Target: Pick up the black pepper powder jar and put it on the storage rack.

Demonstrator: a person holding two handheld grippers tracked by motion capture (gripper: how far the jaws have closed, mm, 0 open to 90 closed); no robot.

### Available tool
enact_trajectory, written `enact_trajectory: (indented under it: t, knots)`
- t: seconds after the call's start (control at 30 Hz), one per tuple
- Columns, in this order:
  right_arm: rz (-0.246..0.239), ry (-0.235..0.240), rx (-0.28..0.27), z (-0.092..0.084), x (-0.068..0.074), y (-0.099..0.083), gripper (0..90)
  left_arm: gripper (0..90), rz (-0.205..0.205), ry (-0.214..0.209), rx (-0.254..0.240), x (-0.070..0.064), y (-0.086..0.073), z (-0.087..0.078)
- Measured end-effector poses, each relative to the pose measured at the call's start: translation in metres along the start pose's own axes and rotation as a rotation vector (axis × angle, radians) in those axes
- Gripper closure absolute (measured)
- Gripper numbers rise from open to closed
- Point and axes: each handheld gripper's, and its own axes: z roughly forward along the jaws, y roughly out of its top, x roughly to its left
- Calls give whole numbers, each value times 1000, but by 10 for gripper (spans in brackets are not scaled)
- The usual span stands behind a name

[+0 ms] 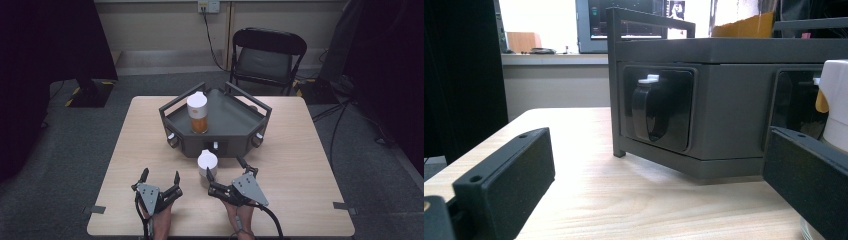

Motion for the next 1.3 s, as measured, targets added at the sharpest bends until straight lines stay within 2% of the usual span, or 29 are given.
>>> enact_trajectory:
  t: [0.23,0.53,0.63,0.9,0.97,1.07,1.3]
  knots:
    - [22,-6,23,8,-1,0,11,3,0,0,0,0,0,0]
    - [46,28,73,22,0,-3,37,2,0,0,0,0,0,0]
    - [20,38,74,25,4,-5,52,3,0,0,0,0,0,0]
    - [27,72,114,33,7,-7,108,3,0,0,0,0,0,0]
    - [14,70,120,34,9,-8,113,3,0,0,0,0,0,0]
    - [21,74,125,36,11,-9,128,5,0,0,0,0,0,0]
    - [15,72,153,40,13,-10,227,6,0,0,0,0,0,0]
